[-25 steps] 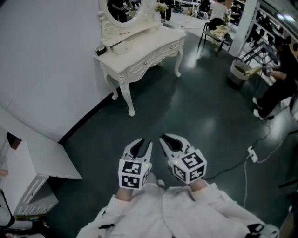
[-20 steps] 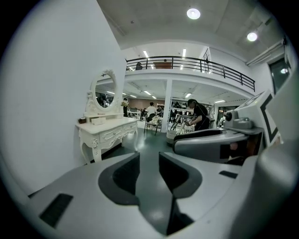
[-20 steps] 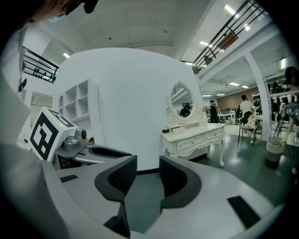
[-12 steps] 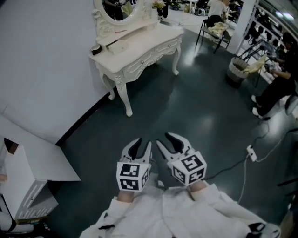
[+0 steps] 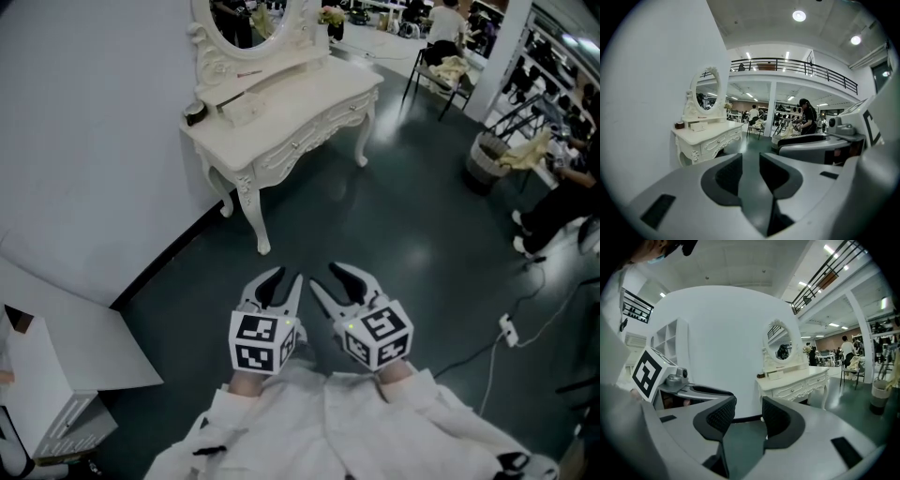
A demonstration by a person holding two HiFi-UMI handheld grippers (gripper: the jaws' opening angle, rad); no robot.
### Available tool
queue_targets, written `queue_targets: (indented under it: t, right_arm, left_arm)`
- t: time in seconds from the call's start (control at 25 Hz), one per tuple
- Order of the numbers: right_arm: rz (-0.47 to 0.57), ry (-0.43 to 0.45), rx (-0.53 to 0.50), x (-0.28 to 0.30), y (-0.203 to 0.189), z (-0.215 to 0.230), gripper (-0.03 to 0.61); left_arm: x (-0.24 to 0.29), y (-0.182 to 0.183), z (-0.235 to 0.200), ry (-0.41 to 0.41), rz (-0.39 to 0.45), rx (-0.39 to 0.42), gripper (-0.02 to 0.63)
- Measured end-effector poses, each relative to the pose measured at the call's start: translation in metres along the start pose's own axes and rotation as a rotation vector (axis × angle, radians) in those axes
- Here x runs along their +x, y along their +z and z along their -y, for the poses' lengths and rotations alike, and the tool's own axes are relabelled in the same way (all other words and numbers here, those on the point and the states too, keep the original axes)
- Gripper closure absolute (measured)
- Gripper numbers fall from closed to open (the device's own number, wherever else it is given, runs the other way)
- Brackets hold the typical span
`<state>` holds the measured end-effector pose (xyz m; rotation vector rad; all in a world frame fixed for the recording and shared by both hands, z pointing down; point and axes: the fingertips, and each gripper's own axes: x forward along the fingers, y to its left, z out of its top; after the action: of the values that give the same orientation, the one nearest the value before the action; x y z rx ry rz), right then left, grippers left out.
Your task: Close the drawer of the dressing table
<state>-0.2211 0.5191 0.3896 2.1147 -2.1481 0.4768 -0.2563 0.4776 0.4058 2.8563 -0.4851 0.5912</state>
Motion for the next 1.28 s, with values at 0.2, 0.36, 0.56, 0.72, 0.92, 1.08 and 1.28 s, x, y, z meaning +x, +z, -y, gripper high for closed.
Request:
queue_targets:
  t: [0.2,0.36,0.56,0.72,0.92,1.08,1.28]
  right_arm:
    - [-0.007,0.011,-0.006,0.053,0.025,0.023,0.422]
    - [0.003,-0.017,-0.005,0.093,0.04,0.045,0.422]
    - [0.005,-0.052,0.004,0.124,0.055,0.067,0.422]
    - [-0.011,-0.055,0.014,0.143,0.055,0.078,0.422]
    - [-0.038,-0.065,0.032,0.159,0.049,0.088,0.422]
    - [-0.066,-0.06,0.047,0.174,0.042,0.097,0.422]
    - [-0.065,-0.047,0.034,0.202,0.055,0.117,0.422]
  left_arm:
    - [0.043,0.034,-0.041,-0.029,-0.005,0.025,0.505]
    - [0.073,0.051,-0.072,-0.06,0.001,0.035,0.505]
    - [0.099,0.065,-0.096,-0.079,-0.011,0.047,0.505]
    - [0.116,0.062,-0.113,-0.076,-0.023,0.059,0.505]
    - [0.13,0.058,-0.124,-0.083,-0.034,0.017,0.505]
    - [0.141,0.052,-0.131,-0.086,-0.057,-0.001,0.505]
    - [0.163,0.063,-0.152,-0.071,-0.06,-0.014,0.505]
